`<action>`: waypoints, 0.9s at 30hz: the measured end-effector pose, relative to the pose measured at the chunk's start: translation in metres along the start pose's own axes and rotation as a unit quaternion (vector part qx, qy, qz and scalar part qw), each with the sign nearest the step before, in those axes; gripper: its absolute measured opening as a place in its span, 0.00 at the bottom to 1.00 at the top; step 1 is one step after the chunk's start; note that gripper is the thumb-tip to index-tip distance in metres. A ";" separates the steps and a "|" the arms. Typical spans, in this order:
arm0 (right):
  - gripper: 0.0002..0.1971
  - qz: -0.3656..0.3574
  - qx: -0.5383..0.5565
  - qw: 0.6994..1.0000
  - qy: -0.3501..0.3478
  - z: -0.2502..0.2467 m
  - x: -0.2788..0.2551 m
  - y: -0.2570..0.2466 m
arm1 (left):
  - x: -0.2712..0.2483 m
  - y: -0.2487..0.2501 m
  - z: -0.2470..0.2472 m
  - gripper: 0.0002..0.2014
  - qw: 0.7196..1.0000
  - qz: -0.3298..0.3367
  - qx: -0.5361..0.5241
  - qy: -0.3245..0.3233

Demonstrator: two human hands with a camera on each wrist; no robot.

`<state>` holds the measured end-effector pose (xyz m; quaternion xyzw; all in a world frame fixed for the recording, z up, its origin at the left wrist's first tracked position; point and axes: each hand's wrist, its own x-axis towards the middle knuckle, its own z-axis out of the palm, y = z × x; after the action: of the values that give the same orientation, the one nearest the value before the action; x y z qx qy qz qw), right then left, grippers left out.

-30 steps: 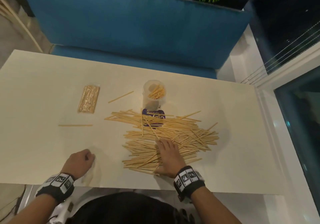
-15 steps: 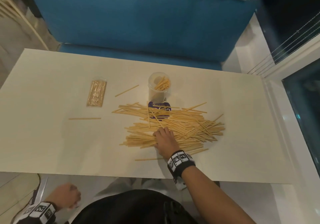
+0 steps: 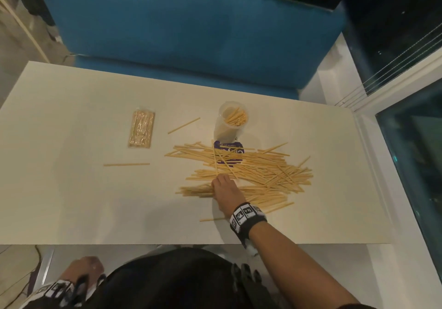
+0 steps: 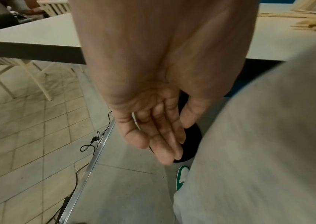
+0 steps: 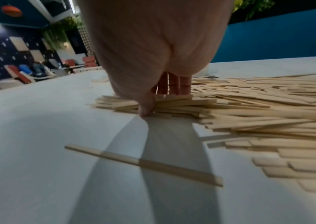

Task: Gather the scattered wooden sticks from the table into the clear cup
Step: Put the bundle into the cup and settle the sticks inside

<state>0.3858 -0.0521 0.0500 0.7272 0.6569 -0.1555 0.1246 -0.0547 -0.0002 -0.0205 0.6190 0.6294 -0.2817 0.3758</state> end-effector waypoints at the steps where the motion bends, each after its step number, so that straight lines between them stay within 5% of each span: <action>1: 0.22 -0.007 -0.008 1.000 0.003 -0.001 0.000 -0.001 | 0.002 -0.001 -0.002 0.09 1.000 0.004 0.014 -0.004; 11: 0.23 -0.067 -0.015 0.998 0.000 -0.004 -0.001 -0.011 | 0.011 -0.012 -0.029 0.04 0.999 0.024 0.019 -0.043; 21: 0.18 -0.078 0.054 0.995 0.010 -0.011 0.005 -0.003 | -0.008 0.013 -0.019 0.10 0.995 0.034 0.085 -0.026; 27: 0.26 -0.061 0.093 0.994 -0.017 -0.025 0.011 0.010 | -0.024 0.029 -0.021 0.15 0.988 0.034 0.131 -0.079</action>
<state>0.3979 -0.0336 0.0686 0.6911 0.6809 -0.2354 0.0580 -0.0301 0.0057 0.0145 0.6597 0.5343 -0.3969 0.3490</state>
